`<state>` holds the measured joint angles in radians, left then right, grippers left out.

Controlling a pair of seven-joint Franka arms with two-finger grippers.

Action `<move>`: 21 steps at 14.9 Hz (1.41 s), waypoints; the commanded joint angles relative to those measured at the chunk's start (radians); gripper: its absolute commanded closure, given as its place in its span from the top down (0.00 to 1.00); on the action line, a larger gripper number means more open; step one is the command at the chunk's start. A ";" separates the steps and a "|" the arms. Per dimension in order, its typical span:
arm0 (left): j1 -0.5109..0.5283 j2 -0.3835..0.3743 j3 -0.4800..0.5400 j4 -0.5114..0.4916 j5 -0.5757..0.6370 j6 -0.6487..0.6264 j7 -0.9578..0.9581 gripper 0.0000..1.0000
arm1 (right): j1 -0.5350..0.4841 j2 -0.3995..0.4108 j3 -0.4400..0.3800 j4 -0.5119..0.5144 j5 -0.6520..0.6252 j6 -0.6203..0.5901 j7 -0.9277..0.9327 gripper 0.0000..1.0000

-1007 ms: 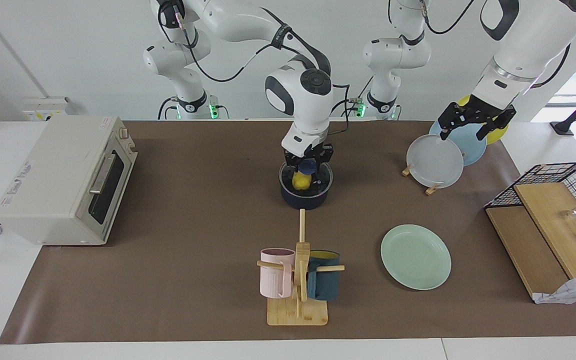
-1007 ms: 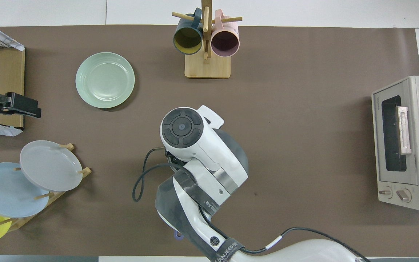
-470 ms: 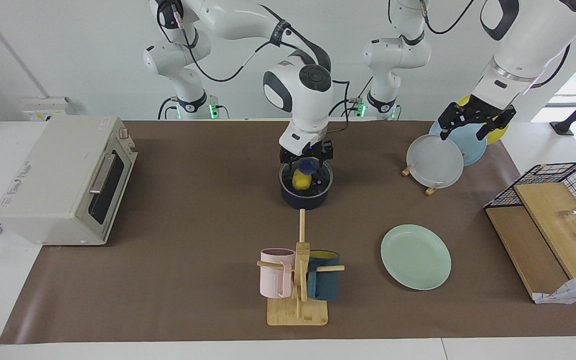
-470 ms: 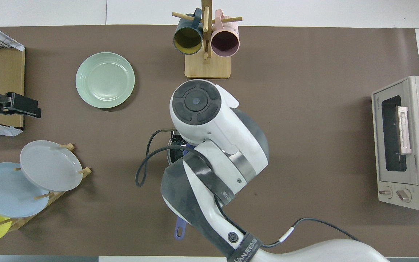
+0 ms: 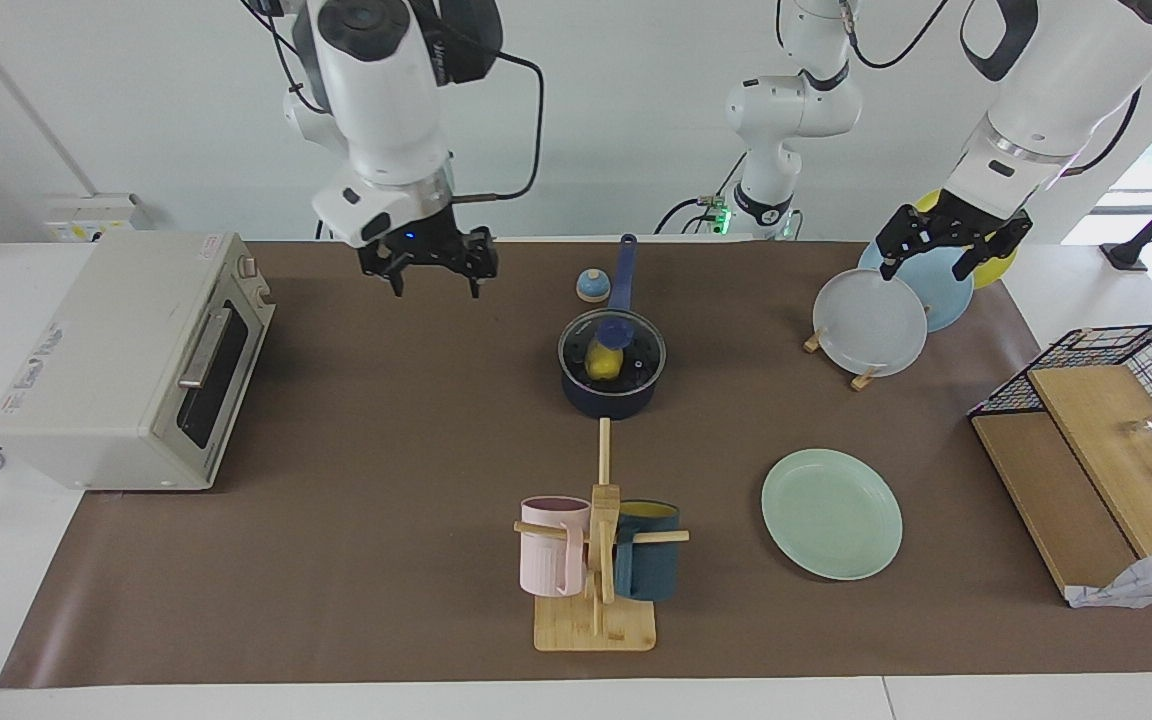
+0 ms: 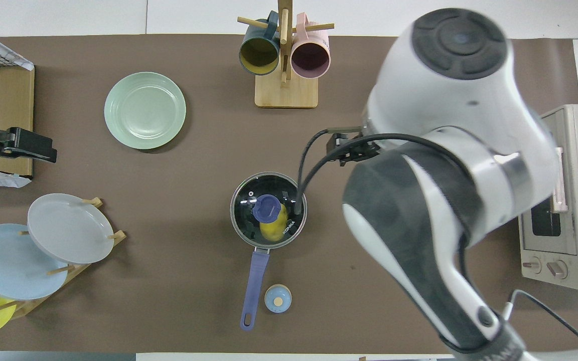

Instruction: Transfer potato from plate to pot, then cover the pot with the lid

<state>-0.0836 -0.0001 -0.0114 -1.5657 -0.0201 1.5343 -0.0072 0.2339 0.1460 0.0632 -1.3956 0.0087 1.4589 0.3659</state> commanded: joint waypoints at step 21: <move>0.012 -0.009 -0.007 -0.010 0.017 -0.010 0.006 1.00 | -0.196 -0.168 0.012 -0.204 -0.069 0.009 -0.226 1.00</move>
<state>-0.0836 -0.0001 -0.0114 -1.5657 -0.0201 1.5343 -0.0072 0.0530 0.0013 0.0651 -1.5725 -0.0511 1.4501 0.1282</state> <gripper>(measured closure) 0.000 0.000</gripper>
